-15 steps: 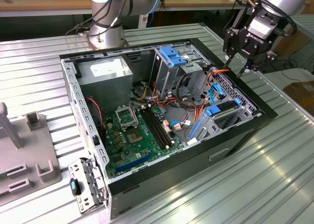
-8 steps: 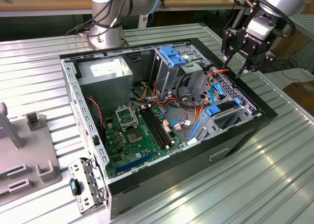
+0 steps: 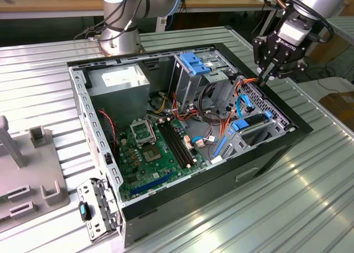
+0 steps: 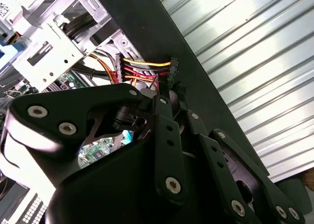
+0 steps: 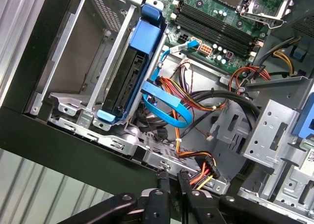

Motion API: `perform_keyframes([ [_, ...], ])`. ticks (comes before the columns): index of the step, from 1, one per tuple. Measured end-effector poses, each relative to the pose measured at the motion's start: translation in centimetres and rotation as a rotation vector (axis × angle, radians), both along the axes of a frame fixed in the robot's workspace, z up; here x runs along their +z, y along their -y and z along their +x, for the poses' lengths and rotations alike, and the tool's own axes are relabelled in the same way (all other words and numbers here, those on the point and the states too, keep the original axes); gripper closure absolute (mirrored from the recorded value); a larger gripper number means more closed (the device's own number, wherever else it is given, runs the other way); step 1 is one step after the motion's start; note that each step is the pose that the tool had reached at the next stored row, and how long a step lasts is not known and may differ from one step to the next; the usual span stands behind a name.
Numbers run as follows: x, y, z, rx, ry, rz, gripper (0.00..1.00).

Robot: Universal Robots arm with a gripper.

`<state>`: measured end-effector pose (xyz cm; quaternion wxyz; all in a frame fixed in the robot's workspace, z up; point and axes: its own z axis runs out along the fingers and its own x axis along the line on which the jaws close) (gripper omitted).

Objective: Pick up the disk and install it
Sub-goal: 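Insert the first disk wire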

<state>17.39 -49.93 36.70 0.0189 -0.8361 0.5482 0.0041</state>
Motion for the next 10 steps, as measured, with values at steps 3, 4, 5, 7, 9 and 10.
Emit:
perform_keyframes([
  [3,0.60,0.00,0.00,0.000,0.0006,0.0053,0.81],
  [4,0.60,0.00,0.00,0.000,0.0006,0.0059,0.81],
  [5,0.60,0.00,0.00,0.000,0.0006,0.0059,0.81],
  [7,0.61,0.00,0.00,0.000,0.0006,0.0057,0.81],
  [9,0.61,0.00,0.00,0.000,0.0006,0.0059,0.82],
  [10,0.61,0.00,0.00,0.000,0.0006,0.0059,0.82],
])
